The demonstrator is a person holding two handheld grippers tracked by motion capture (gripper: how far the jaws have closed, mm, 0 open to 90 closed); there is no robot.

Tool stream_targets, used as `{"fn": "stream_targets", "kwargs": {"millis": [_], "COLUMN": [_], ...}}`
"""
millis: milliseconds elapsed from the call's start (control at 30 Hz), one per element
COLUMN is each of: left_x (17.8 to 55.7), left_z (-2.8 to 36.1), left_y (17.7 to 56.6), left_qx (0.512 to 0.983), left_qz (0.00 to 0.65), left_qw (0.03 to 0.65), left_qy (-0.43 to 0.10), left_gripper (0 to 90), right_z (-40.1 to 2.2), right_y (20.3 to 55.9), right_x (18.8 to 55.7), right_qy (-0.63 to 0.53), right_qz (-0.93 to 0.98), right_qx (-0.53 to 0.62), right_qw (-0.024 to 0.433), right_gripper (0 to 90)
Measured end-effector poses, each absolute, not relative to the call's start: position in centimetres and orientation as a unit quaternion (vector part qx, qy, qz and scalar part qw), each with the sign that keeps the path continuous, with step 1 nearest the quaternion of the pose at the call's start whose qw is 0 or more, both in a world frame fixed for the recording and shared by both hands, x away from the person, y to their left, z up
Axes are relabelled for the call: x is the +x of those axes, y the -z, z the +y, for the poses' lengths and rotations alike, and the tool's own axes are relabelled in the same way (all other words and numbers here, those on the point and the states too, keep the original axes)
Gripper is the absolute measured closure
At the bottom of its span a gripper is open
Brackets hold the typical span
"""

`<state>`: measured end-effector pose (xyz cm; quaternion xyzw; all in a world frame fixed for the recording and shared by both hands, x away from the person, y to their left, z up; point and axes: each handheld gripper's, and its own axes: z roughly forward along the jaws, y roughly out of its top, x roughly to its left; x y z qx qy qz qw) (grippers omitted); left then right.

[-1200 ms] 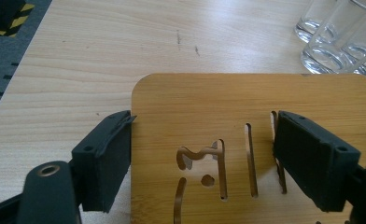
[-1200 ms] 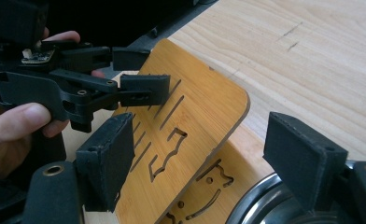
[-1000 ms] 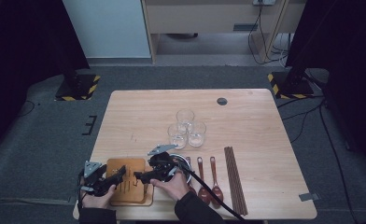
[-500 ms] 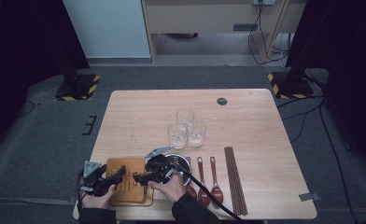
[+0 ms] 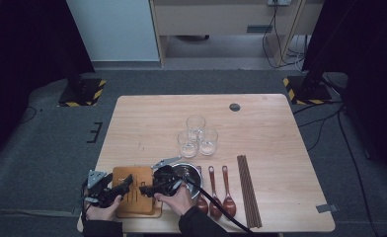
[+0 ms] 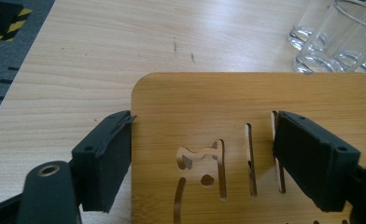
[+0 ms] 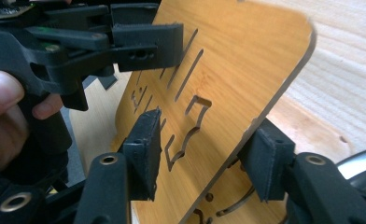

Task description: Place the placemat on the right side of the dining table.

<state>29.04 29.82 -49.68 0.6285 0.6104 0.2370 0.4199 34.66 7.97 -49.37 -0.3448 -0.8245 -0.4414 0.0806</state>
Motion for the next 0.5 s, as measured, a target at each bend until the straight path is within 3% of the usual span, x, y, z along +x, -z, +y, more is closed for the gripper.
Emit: {"fn": "stream_targets", "kwargs": {"millis": [500], "left_x": [28.69], "left_z": [30.05], "left_y": [49.27], "left_qx": [0.62], "left_qz": [0.608], "left_qw": [0.435], "left_qy": [-0.236], "left_gripper": [20.1], "right_z": [8.11], "right_y": [49.75], "right_x": [34.67], "right_qy": [0.454], "right_qz": [-0.812], "right_qx": [-0.351], "right_qw": [0.101], "right_gripper": [64.0]}}
